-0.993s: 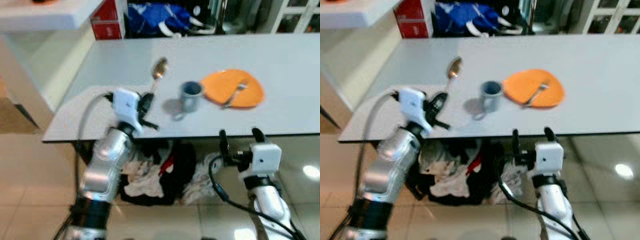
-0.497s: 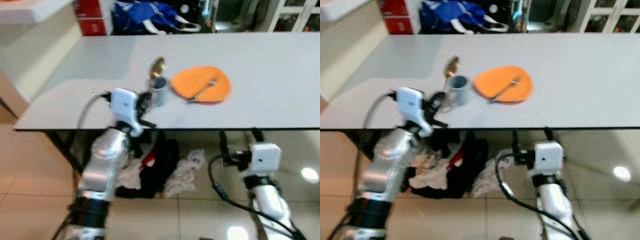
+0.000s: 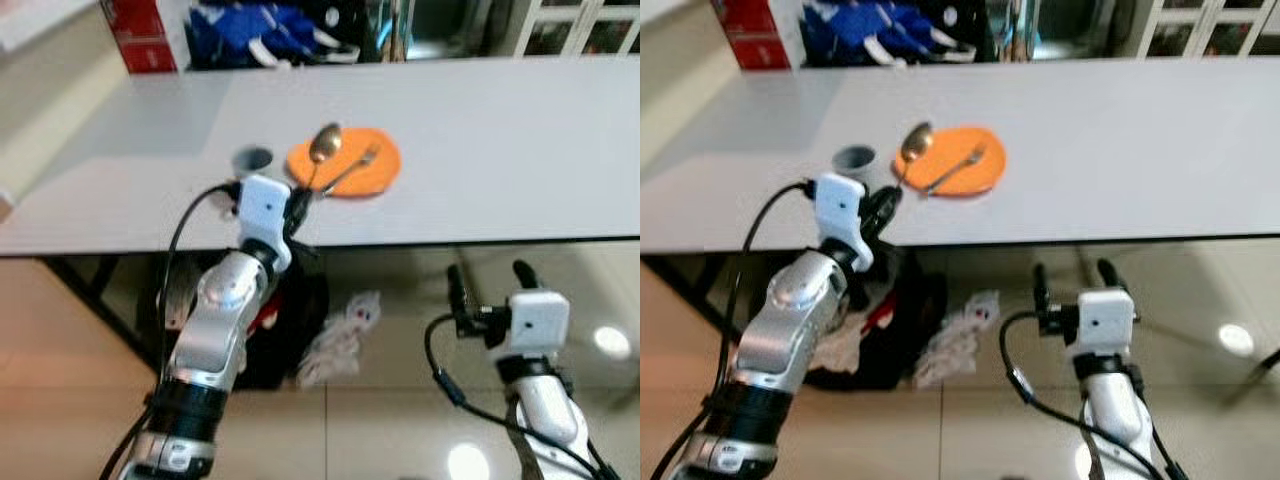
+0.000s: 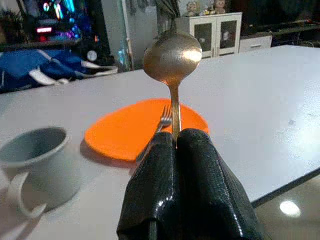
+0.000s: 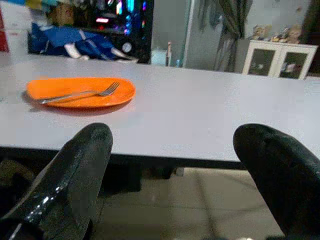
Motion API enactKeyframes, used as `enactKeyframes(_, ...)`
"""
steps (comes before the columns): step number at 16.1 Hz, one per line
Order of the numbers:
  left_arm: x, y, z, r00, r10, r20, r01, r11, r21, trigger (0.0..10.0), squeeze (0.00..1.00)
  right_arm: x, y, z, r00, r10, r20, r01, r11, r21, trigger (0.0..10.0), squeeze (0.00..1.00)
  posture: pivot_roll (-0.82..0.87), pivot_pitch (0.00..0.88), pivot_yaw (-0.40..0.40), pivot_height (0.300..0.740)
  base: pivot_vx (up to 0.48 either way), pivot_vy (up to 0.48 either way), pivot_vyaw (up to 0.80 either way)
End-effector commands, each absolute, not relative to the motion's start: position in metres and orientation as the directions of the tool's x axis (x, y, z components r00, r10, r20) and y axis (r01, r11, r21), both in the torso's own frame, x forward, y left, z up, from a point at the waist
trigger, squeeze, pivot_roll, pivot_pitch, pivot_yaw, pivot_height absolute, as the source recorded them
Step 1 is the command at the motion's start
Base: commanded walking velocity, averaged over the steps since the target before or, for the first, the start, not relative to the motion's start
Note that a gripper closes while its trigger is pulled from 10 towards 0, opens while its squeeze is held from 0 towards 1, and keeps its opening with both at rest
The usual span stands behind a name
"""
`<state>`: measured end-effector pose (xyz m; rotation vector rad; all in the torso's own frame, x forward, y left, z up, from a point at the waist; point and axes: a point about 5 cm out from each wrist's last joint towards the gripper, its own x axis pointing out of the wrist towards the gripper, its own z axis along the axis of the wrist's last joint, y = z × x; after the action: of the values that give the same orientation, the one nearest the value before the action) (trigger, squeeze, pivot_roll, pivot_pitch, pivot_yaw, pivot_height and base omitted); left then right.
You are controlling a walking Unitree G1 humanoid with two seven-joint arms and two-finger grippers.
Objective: Setting the table
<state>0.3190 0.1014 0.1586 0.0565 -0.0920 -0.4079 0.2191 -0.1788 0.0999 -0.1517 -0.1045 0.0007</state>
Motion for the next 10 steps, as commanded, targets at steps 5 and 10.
enactKeyframes(5,0.3239,0.1058,0.1674,0.922,-0.371,0.113,0.364,0.928,0.078,0.0,0.0,0.2189,-0.1742,0.1017,0.993,0.02,0.114,-0.002,0.988,-0.153,10.0,0.0,-0.15,0.004,0.064,0.736,0.48,0.0,-0.32)
enactKeyframes(10,0.3262,0.107,0.1702,0.923,-0.364,0.123,0.357,0.931,0.071,0.0,0.0,0.2189,-0.1731,0.1018,0.993,0.027,0.114,-0.009,0.987,-0.159,10.0,0.0,-0.15,0.004,0.063,0.736,0.478,0.0,0.0)
